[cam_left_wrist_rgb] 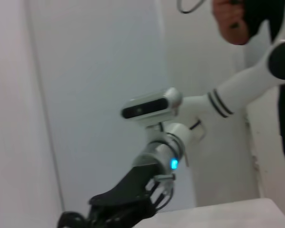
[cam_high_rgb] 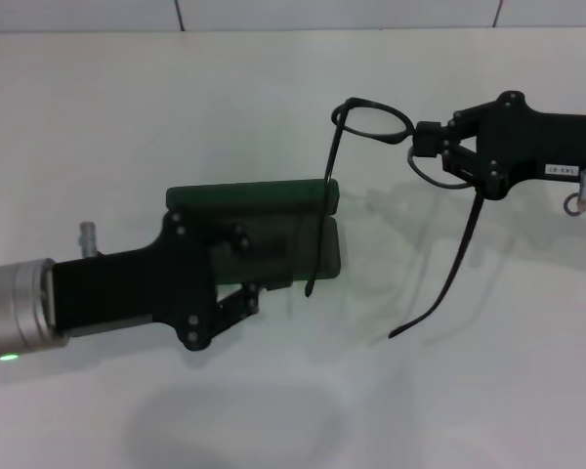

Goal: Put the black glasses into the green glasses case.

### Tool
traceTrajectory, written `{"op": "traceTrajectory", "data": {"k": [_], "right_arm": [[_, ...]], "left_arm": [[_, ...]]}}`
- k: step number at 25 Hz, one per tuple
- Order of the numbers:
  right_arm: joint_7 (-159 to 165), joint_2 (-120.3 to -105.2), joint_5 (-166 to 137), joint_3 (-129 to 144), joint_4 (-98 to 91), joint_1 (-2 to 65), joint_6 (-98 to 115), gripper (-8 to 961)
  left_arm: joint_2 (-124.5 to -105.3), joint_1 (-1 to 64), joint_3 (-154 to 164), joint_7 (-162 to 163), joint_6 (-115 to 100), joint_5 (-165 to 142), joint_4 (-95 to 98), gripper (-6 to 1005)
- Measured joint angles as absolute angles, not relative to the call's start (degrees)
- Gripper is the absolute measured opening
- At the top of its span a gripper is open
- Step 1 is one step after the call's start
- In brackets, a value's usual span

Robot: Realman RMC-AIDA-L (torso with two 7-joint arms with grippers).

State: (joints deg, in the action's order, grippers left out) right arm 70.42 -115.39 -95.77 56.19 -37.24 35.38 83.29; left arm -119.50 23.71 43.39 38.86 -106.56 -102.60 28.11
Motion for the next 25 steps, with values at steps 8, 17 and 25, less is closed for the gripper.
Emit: {"op": "traceTrajectory", "data": {"k": [8, 17, 25], "right_arm": [[66.74, -115.51, -95.25, 57.1, -35.64, 36.46, 86.52, 61], [61.67, -115.91, -95.03, 57.95, -35.4, 36.68, 87.13, 61], [59.46, -115.96, -94.14, 57.92, -32.97, 37.97, 87.48, 61]], "left_arm": [[-119.53, 24.46, 45.08, 36.59, -106.57, -102.7, 27.42, 111], [-119.45, 25.09, 46.5, 37.39, -108.08, -102.56, 27.14, 1], [-119.47, 26.36, 47.26, 37.82, -109.01, -102.77, 26.6, 0]]}}
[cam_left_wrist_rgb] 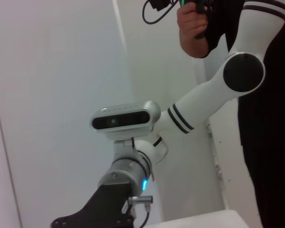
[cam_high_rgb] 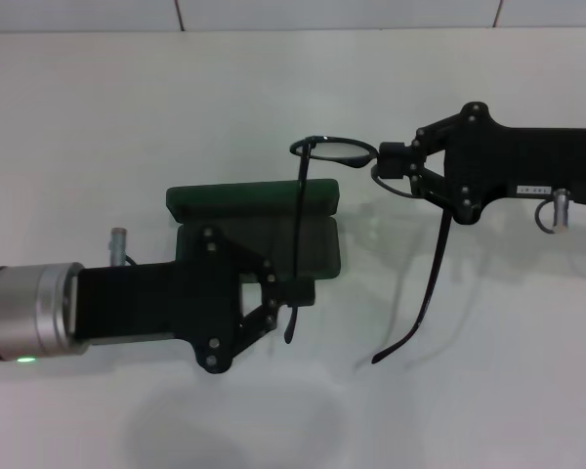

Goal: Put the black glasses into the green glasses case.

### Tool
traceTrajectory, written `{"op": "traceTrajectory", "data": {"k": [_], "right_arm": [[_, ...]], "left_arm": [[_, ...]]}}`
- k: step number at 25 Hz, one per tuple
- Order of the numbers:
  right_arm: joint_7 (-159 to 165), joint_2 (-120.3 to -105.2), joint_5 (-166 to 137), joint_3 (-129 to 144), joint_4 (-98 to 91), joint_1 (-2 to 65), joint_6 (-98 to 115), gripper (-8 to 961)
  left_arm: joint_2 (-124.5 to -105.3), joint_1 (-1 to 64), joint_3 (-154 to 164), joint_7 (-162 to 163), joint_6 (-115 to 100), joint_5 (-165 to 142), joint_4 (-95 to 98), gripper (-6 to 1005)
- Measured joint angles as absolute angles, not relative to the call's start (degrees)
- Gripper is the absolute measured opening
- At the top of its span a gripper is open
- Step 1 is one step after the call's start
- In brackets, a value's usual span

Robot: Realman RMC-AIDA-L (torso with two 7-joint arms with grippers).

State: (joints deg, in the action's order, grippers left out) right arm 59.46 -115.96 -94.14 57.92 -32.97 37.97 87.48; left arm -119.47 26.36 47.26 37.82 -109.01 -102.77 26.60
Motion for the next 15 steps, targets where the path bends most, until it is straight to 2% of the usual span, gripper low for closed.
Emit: {"op": "traceTrajectory", "data": {"k": [15], "right_arm": [[58.3, -116.1, -87.51, 58.6, -30.42, 39.5, 89.9, 61]], "left_arm": [[-119.54, 30.12, 47.46, 37.45, -108.63, -102.46, 21.65, 1]]}}
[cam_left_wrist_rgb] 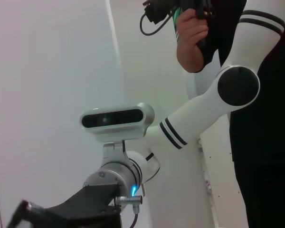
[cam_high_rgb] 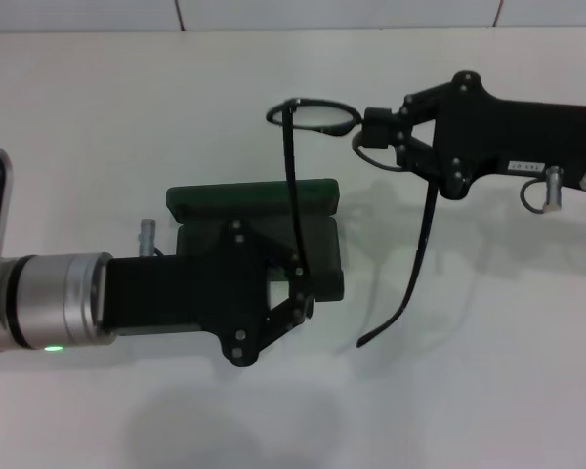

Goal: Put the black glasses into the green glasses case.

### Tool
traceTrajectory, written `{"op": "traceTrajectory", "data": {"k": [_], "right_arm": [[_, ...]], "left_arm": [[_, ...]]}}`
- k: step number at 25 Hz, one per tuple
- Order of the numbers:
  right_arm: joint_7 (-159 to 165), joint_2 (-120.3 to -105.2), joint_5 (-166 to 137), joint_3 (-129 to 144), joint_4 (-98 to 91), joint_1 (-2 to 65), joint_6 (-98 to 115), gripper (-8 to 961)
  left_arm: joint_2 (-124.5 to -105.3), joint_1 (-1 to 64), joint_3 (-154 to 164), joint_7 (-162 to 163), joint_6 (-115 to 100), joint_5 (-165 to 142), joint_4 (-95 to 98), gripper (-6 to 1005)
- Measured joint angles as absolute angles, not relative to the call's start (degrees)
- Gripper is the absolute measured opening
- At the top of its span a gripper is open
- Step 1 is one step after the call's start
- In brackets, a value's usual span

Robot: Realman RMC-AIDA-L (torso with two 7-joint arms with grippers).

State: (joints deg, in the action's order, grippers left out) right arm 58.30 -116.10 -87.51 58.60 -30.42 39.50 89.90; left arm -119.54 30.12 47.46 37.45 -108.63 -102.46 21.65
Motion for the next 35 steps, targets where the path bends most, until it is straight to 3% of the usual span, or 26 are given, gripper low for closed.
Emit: {"op": "traceTrajectory", "data": {"k": [16, 35], "right_arm": [[55.81, -116.19, -81.27, 63.9, -26.68, 40.68, 91.05, 56], [55.86, -116.19, -79.25, 68.97, -26.63, 39.79, 93.15, 55]], "left_arm": [[-120.19, 35.23, 47.37, 37.23, -105.73, -102.13, 16.81, 2], [-120.3, 35.77, 47.47, 37.17, -104.41, -98.13, 16.08, 3]]}}
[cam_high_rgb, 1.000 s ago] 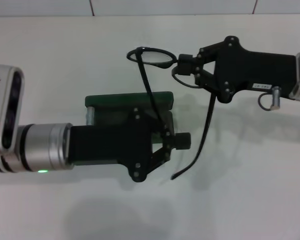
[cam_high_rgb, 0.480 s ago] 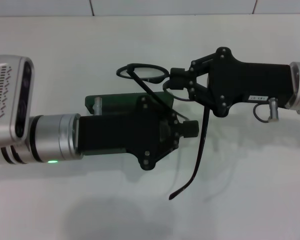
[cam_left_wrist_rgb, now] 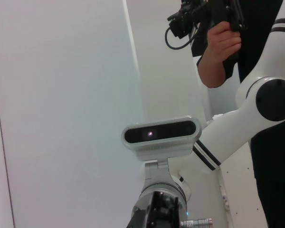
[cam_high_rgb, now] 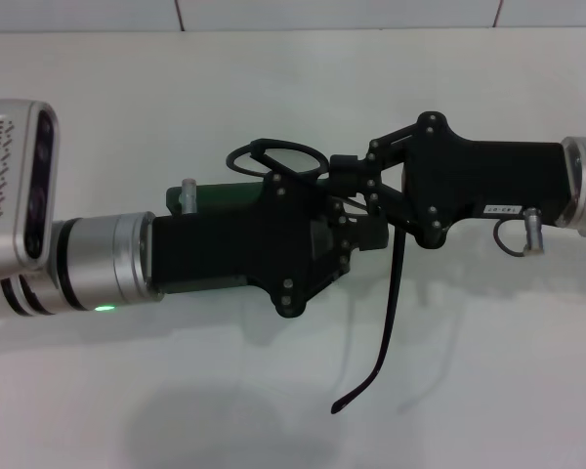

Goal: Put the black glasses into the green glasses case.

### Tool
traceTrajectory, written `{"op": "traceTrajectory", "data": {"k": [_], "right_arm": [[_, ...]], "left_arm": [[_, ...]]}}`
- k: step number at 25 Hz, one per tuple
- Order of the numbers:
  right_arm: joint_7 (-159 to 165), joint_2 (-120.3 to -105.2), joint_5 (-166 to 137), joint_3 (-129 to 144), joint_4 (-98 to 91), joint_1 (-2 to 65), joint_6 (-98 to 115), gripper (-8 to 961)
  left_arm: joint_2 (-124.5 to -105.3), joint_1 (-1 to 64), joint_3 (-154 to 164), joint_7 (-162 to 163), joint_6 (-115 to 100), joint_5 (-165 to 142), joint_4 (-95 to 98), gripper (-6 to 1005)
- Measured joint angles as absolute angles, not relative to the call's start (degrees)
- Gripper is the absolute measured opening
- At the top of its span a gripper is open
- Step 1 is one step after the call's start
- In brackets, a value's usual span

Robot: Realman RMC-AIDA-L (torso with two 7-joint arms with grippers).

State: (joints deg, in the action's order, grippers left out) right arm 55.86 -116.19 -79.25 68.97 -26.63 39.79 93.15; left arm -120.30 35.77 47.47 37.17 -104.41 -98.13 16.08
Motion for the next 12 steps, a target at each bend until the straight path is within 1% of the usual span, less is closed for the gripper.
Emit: {"op": "traceTrajectory", "data": {"k": [7, 12], "right_arm": [[55.89, -116.17, -77.8, 68.53, -26.63, 39.2, 92.83, 55], [55.86, -115.49, -73.96, 67.56, -26.98, 37.88, 92.74, 54]], "left_arm": [[-120.18, 35.32, 47.44, 37.25, -104.41, -98.11, 16.08, 4], [-119.96, 34.02, 47.45, 37.62, -103.85, -98.33, 16.09, 4]]}}
